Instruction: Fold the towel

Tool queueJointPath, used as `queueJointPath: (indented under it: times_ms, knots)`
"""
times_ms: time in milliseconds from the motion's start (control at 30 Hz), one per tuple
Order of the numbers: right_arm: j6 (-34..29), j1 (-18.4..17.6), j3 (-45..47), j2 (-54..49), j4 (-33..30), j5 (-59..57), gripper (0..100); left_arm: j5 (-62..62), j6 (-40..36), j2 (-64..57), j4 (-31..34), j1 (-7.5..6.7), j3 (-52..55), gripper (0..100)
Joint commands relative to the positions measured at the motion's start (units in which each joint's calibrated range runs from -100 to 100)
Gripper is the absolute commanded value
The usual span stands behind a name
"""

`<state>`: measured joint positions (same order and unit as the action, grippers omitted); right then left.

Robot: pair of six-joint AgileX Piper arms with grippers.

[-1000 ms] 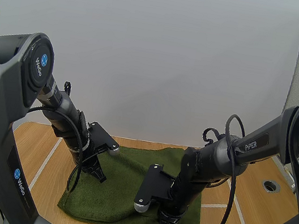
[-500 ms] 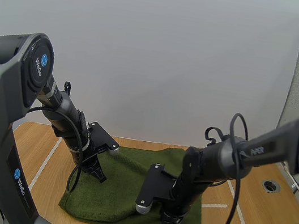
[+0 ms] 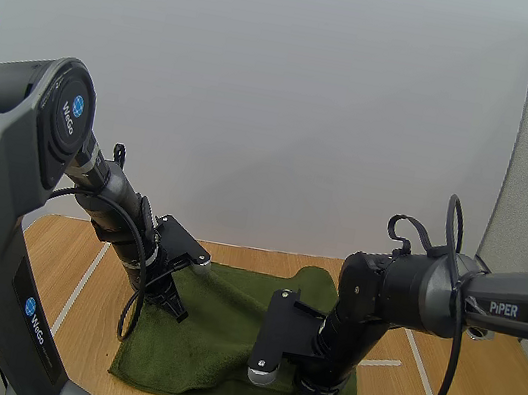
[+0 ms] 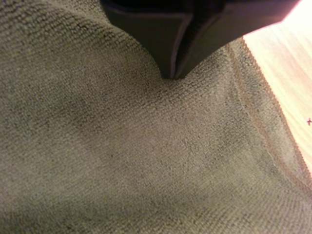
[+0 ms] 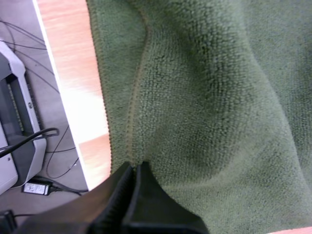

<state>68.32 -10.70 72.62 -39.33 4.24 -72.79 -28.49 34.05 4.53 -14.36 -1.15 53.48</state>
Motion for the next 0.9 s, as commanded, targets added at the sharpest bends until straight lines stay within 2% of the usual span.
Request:
queueJointPath:
  times_ms: [0,333,400,533,567,700,867]
  knots:
    - [-0.2,0.0,0.7,-0.7,-1.2,-7.0,0,-2.2,-0.8,0.5,0.0,0.02,0.2,0]
    - [-0.3,0.0,0.7,-0.7,-1.6,-3.6,2,-1.6,-0.8,0.5,0.0,0.02,0.2,0]
    - [-0.5,0.0,0.7,-0.7,-1.6,-3.1,26,-1.6,-0.8,0.5,0.0,0.02,0.2,0]
    - [-3.2,0.0,0.2,-0.8,-1.6,-3.1,94,-1.6,-0.8,0.5,0.0,0.02,0.2,0]
    - [-3.8,0.0,-0.2,-0.9,-1.7,-3.1,100,-1.6,-0.8,0.5,0.0,0.02,0.2,0]
    - [-6.8,0.0,-4.7,-1.0,-2.4,-2.6,100,-1.6,-0.8,0.5,0.5,0.02,0.2,0]
    - [-9.4,0.0,-10.3,0.0,-2.4,5.6,100,-2.0,-1.2,0.5,1.4,0.02,0.2,0]
